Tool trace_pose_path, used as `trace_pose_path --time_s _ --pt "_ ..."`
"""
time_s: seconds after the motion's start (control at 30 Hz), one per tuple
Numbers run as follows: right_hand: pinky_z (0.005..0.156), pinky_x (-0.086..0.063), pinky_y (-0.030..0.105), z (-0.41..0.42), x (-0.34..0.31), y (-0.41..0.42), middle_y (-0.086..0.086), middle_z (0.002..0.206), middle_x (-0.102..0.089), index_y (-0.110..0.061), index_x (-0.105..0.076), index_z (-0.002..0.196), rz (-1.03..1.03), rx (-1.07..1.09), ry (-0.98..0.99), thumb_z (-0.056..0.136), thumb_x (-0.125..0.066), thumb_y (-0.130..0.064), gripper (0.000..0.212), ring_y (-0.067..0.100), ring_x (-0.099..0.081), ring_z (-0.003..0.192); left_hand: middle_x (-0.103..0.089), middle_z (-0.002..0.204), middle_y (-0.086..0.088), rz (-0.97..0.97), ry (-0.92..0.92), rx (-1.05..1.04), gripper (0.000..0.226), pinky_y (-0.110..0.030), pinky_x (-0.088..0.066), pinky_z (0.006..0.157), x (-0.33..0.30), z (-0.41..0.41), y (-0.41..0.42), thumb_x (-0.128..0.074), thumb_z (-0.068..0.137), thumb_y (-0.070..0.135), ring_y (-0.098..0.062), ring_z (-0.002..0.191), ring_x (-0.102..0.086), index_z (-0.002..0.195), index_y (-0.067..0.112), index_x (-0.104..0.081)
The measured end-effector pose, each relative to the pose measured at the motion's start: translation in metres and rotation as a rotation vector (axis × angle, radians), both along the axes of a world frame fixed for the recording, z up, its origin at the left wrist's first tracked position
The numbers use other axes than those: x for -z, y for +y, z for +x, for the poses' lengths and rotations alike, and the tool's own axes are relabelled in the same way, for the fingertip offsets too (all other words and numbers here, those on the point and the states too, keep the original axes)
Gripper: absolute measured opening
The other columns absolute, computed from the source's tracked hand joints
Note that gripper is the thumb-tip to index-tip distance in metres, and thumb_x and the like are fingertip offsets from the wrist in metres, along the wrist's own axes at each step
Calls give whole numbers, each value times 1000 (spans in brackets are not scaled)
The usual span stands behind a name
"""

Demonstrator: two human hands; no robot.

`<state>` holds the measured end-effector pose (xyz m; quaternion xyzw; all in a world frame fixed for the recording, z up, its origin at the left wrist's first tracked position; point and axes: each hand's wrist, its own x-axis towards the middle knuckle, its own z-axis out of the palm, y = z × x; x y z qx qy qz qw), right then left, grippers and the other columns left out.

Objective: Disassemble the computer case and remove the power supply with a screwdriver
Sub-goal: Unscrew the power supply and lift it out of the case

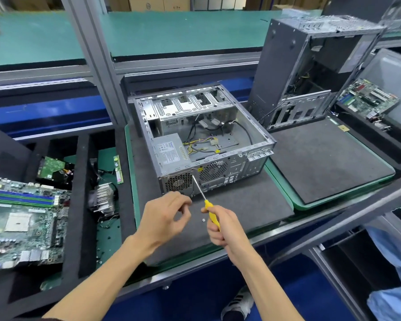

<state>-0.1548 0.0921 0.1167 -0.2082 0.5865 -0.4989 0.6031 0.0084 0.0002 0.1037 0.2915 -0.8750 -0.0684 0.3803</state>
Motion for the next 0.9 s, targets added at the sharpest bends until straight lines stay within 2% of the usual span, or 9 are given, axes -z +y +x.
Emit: trace_pose_path --time_s 0.1,0.17,0.27,0.37,0.47,0.63,0.77,0.83,0.9 --pt "39 -13 22 17 -11 -6 -3 55 -30 -11 -63 95 -20 -33 -12 102 -43 -23 24 12 -15 44 -64 93 -1 -107 115 -130 15 -33 -48 78 -18 15 -15 -65 86 14 -21 84 -57 101 10 -67" --pt "40 -11 23 28 -16 -9 -3 54 -29 -12 -62 93 -1 -58 -5 103 -42 -23 25 11 -15 43 -64 112 -2 -76 88 -223 31 -36 -42 95 -22 21 -25 -70 85 18 -23 105 -56 115 11 -66" --pt "42 -10 24 39 -19 -10 -3 56 -27 -12 -61 94 33 -94 15 103 -41 -24 25 12 -14 45 -60 129 -2 31 4 -193 47 -39 -33 111 -17 22 -35 -76 83 15 -23 123 -52 127 11 -63" --pt "41 -11 24 42 -21 -11 -3 57 -27 -12 -61 96 48 -101 22 104 -40 -24 25 12 -14 46 -61 129 -4 91 25 -170 45 -47 -35 113 -12 19 -38 -75 83 6 -23 125 -54 127 9 -65" --pt "39 -12 22 41 -23 -13 -3 56 -28 -11 -60 97 57 -89 27 104 -40 -23 25 11 -16 44 -62 127 -1 147 79 -183 40 -41 -38 111 -13 16 -39 -73 85 3 -20 126 -53 123 11 -66" --pt "37 -13 21 42 -23 -13 -3 57 -28 -10 -61 99 68 -80 -12 104 -40 -23 25 10 -16 43 -64 123 0 204 86 -148 32 -39 -40 109 -18 14 -40 -68 87 -1 -20 127 -50 118 8 -66" --pt "33 -14 19 45 -26 -12 -5 54 -28 -8 -61 96 66 -42 -278 104 -42 -23 25 6 -16 39 -65 119 2 214 88 -143 32 -36 -42 108 -22 15 -42 -67 86 -2 -18 126 -50 116 8 -66" --pt "31 -12 18 47 -28 -11 -6 54 -26 -6 -62 94 90 -4 -541 103 -44 -21 25 5 -17 37 -65 117 3 212 88 -142 32 -36 -43 108 -22 15 -42 -67 86 -3 -18 125 -50 116 9 -66" --pt "32 -9 19 50 -26 -9 -6 55 -27 -4 -63 92 95 53 -887 99 -48 -18 23 5 -17 36 -65 117 2 207 92 -142 31 -36 -43 108 -21 14 -41 -66 86 -4 -19 125 -51 115 8 -66"
